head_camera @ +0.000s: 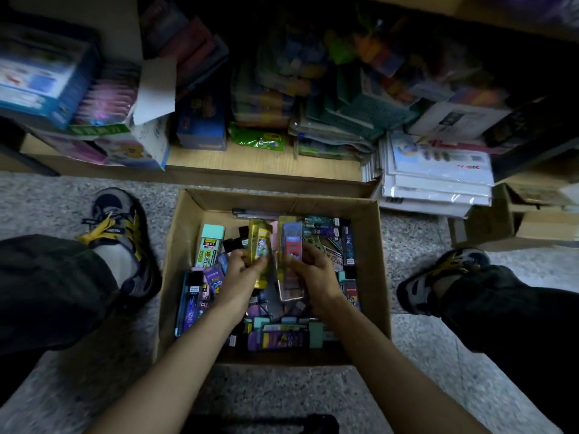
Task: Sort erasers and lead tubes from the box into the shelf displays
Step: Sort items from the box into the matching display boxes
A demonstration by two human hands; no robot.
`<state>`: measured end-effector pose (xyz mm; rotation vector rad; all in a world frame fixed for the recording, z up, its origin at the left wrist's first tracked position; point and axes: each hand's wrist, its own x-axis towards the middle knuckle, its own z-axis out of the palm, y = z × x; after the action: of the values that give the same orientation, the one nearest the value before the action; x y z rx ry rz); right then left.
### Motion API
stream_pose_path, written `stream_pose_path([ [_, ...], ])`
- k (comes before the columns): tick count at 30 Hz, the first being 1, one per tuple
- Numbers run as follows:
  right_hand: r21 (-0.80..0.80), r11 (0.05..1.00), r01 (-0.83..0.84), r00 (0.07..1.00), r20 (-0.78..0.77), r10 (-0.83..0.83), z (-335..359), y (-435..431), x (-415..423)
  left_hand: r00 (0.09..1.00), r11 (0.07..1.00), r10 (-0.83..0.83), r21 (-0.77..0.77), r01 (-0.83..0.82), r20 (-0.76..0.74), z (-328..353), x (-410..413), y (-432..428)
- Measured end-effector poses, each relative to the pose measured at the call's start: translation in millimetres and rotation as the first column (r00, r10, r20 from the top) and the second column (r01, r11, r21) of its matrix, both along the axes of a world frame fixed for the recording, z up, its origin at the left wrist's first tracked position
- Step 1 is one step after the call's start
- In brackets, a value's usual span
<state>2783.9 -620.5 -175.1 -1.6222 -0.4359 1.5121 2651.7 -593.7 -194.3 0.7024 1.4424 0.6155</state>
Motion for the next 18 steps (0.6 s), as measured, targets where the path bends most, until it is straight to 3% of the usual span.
stream_pose_path([
  [6, 0.121, 0.986, 0.111, 0.972, -0.218, -0.082, 57, -4, 2, 0.971, 0.995, 0.07, 0.049, -0.084, 0.229, 57, 25, -6],
  [11, 0.213, 0.963, 0.162, 0.957, -0.274, -0.101, 102, -10, -6, 0.964, 0.975, 0.008, 0.211, -0.067, 0.267, 99, 42, -16],
  [18, 0.316, 0.93, 0.188, 0.933, -0.355, -0.068, 159, -20, 1, 0.932, 0.955, -0.047, 0.289, -0.064, 0.36, 149, 44, -16],
])
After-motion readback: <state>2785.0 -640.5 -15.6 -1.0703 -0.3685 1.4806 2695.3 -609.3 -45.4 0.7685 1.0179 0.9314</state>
